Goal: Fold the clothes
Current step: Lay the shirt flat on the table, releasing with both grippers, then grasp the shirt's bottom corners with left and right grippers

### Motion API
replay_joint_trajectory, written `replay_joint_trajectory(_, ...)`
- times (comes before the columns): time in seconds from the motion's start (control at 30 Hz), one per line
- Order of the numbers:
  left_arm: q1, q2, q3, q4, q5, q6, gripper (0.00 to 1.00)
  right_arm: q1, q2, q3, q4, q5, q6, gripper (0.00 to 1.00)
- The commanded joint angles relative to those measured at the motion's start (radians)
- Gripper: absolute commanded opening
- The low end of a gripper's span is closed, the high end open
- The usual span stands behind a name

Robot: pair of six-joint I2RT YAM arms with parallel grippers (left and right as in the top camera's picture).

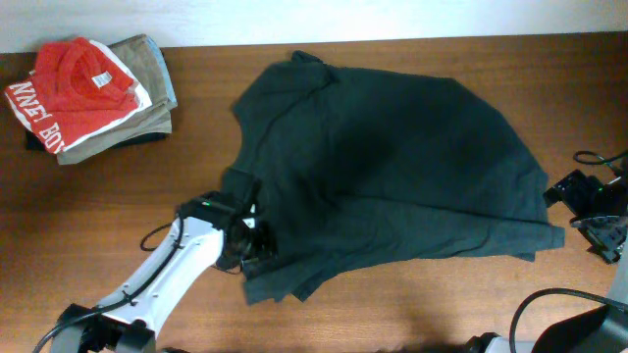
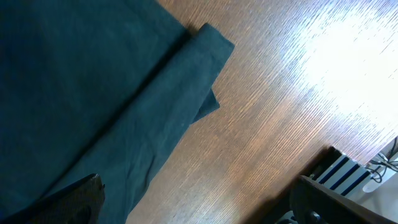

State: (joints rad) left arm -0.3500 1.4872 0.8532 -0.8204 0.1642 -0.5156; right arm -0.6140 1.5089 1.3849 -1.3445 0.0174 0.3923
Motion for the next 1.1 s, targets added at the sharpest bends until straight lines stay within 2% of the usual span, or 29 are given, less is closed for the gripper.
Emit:
replay_joint_trajectory(0.0,0.069,-0.007,-0.002,0.047,-0.016,0.016,0.63,0.040,0.031,-0.020,0.006,-0.039,0.008,0.99)
replay_joint_trajectory(0.03,0.076,-0.005,-0.003,0.051,-0.016,0.016,0.64,0.056,0.040,-0.023,0.008,-0.044,0.008,0.99)
replay_joint_trajectory(0.07,0.080,0.002,-0.002,0.055,-0.018,0.016,0.70,0.073,0.052,-0.024,0.010,-0.044,0.008,0.99)
replay_joint_trajectory(0.13,0.081,0.023,-0.002,0.068,-0.064,0.015,0.74,0.108,0.070,-0.024,0.014,-0.044,0.009,0.99)
replay_joint_trajectory(0.23,0.090,0.064,-0.002,0.115,-0.083,0.016,0.73,0.159,0.086,-0.024,0.029,-0.044,0.009,0.99)
replay_joint_trajectory(0.3,0.091,0.090,-0.002,0.152,-0.083,0.021,0.66,0.188,0.091,-0.024,0.037,-0.043,0.009,0.99)
replay_joint_trajectory(0.5,0.099,0.161,-0.002,0.185,-0.096,0.037,0.69,0.216,0.091,-0.024,0.045,-0.043,0.009,0.99)
replay_joint_trajectory(0.57,0.113,0.181,-0.002,0.186,-0.128,0.037,0.59,0.216,0.091,-0.024,0.045,-0.042,0.008,0.99)
replay_joint_trajectory(0.6,0.124,0.191,-0.002,0.187,-0.144,0.037,0.47,0.216,0.091,-0.024,0.045,-0.042,0.008,0.99)
replay_joint_trajectory(0.67,0.152,0.210,-0.002,0.192,-0.150,0.037,0.33,0.216,0.091,-0.024,0.045,-0.041,0.008,0.99)
replay_joint_trajectory(0.73,0.194,0.229,-0.002,0.200,-0.150,0.038,0.06,0.216,0.091,-0.024,0.044,-0.040,0.008,0.99)
replay_joint_trajectory(0.77,0.229,0.236,-0.002,0.202,-0.150,0.038,0.01,0.216,0.091,-0.024,0.043,-0.040,0.008,0.99)
replay_joint_trajectory(1.07,0.443,0.237,0.041,0.127,-0.162,0.037,0.01,0.216,0.091,-0.056,0.059,-0.039,0.008,0.99)
